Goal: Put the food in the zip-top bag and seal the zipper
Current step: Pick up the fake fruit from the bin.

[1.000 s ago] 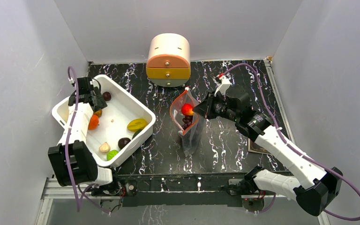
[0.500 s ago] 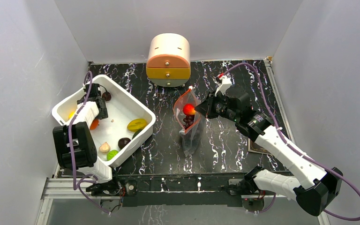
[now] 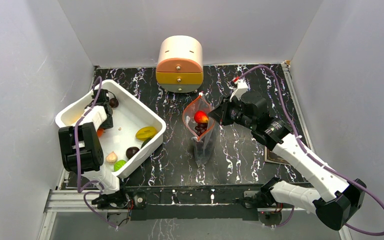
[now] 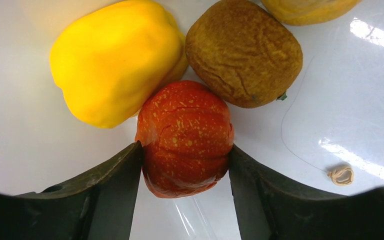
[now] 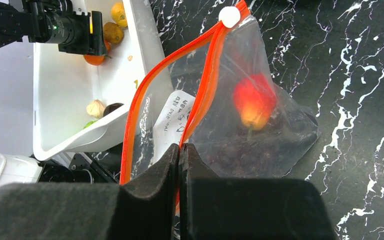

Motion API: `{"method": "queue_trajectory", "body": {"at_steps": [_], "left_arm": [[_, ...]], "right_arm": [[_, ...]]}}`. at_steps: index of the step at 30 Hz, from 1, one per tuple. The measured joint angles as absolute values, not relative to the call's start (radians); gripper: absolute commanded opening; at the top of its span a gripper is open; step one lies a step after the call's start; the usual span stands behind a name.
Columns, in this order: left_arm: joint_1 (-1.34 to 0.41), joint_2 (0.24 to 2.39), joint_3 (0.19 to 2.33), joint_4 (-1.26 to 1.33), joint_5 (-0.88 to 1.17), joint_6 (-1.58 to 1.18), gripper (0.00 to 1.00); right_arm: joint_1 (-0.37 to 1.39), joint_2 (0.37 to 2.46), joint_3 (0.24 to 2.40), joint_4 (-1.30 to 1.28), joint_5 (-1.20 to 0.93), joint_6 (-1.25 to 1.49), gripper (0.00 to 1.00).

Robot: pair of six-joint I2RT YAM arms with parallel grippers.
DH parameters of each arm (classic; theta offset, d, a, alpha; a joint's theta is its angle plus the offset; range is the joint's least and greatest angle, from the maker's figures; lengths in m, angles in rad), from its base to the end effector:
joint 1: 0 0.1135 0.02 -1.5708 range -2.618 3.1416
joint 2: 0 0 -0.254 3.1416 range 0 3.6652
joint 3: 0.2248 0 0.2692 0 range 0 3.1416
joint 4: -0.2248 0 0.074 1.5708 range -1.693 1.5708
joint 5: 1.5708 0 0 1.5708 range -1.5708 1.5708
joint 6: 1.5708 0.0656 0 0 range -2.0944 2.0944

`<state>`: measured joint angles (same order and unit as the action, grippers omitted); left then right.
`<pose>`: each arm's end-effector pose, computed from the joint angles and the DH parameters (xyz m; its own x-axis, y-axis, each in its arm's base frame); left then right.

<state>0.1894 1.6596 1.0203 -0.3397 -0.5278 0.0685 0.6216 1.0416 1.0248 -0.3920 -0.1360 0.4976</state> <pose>0.3491 0.1006 0.1496 -0.8432 -0.1014 -0.5279 -0.3817 0.8044 0.4552 0.2246 0.1719 0.3331 -0.6076 0.1465 -0.7806 -0.4416 0.7546 0.4854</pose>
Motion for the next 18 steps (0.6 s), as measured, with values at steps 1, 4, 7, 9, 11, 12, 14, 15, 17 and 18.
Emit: {"method": "queue_trajectory", "body": {"at_steps": [1, 4, 7, 9, 11, 12, 14, 15, 17, 18], "left_arm": [[0.189, 1.659, 1.021, -0.341, -0.526, 0.067, 0.40], [0.190, 1.659, 1.021, -0.345, -0.512, 0.057, 0.38], [0.190, 1.657, 1.021, -0.351, -0.502, 0.043, 0.37], [0.191, 1.649, 1.021, -0.361, -0.489, 0.031, 0.34], [0.192, 1.634, 1.021, -0.375, -0.462, 0.012, 0.31], [0.192, 1.626, 1.021, -0.381, -0.450, 0.001, 0.30], [0.192, 1.608, 1.021, -0.391, -0.418, -0.020, 0.29], [0.192, 1.596, 1.021, -0.399, -0.402, -0.030, 0.28], [0.192, 1.567, 1.021, -0.415, -0.373, -0.051, 0.23], [0.191, 1.547, 1.021, -0.427, -0.353, -0.062, 0.22]], "right_arm": [[0.622, 1.042, 1.026, -0.392, -0.134, 0.497, 0.00], [0.622, 1.042, 1.027, -0.393, -0.130, 0.495, 0.00], [0.622, 1.042, 1.027, -0.393, -0.126, 0.495, 0.00], [0.622, 1.042, 1.027, -0.393, -0.122, 0.495, 0.00], [0.622, 1.040, 1.027, -0.393, -0.122, 0.496, 0.00], [0.622, 1.040, 1.027, -0.392, -0.121, 0.496, 0.00], [0.622, 1.039, 1.027, -0.392, -0.118, 0.496, 0.00], [0.622, 1.039, 1.027, -0.393, -0.115, 0.496, 0.00], [0.622, 1.039, 1.027, -0.393, -0.110, 0.495, 0.00], [0.622, 1.039, 1.027, -0.393, -0.107, 0.495, 0.00]]}}
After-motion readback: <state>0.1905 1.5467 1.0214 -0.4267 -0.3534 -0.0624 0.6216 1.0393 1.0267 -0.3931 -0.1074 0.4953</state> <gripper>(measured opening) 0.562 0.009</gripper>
